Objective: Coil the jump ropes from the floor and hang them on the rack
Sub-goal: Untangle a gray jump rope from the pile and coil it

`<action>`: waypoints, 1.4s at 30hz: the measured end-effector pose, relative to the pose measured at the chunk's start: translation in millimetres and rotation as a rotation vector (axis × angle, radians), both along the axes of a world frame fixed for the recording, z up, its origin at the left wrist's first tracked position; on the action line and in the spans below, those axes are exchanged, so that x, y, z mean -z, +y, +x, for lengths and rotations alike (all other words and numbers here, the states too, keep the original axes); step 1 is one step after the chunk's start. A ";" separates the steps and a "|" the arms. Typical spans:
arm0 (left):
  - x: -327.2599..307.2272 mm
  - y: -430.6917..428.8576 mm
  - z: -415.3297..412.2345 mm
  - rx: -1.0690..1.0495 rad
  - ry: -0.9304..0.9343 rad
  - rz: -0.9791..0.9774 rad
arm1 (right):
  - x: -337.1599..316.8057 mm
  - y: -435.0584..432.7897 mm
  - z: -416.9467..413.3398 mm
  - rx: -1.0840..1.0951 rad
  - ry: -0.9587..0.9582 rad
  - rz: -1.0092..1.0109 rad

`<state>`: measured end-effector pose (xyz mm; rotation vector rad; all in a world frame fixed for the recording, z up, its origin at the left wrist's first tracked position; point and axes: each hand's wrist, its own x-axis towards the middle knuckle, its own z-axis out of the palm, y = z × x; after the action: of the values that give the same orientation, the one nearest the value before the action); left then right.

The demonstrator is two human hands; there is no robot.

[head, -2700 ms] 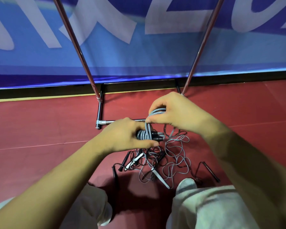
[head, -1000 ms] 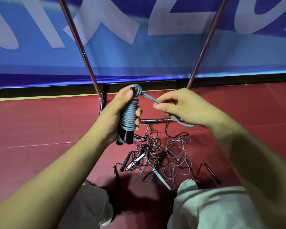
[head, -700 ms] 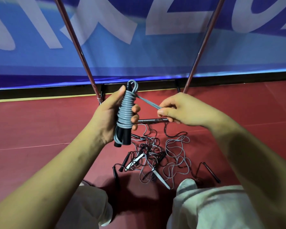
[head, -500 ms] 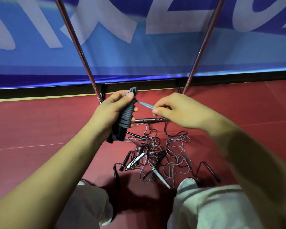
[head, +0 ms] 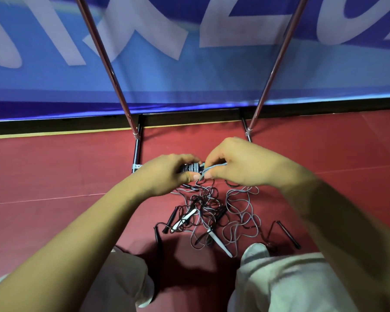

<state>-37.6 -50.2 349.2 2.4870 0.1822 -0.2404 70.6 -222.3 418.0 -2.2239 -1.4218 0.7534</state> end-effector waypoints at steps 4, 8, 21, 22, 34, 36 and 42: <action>-9.7 -8.7 -8.9 0.131 -0.060 -0.008 | -2.1 0.4 6.1 0.066 0.059 0.100; -15.5 -19.6 -13.8 0.151 -0.175 -0.152 | 2.3 -0.9 15.8 0.152 0.105 0.168; -21.2 -32.9 -6.2 -0.274 -0.309 -1.059 | 8.4 -1.6 17.3 0.505 0.554 0.335; -21.4 -32.6 -6.3 -0.282 -0.300 -1.098 | 8.2 -1.6 17.2 0.494 0.558 0.336; -23.9 -21.7 -1.9 -0.392 -0.250 -1.350 | 4.0 3.3 20.2 0.511 0.722 0.566; -23.6 -23.3 -1.8 -0.382 -0.241 -1.357 | 5.4 4.8 20.1 0.556 0.709 0.587; -22.5 -26.3 -2.0 -0.383 -0.247 -1.361 | 12.7 3.0 21.5 0.616 0.580 0.553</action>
<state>-39.6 -76.6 371.7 1.0828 0.2646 0.1052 92.0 -219.4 405.4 -1.6619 -0.5239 0.6102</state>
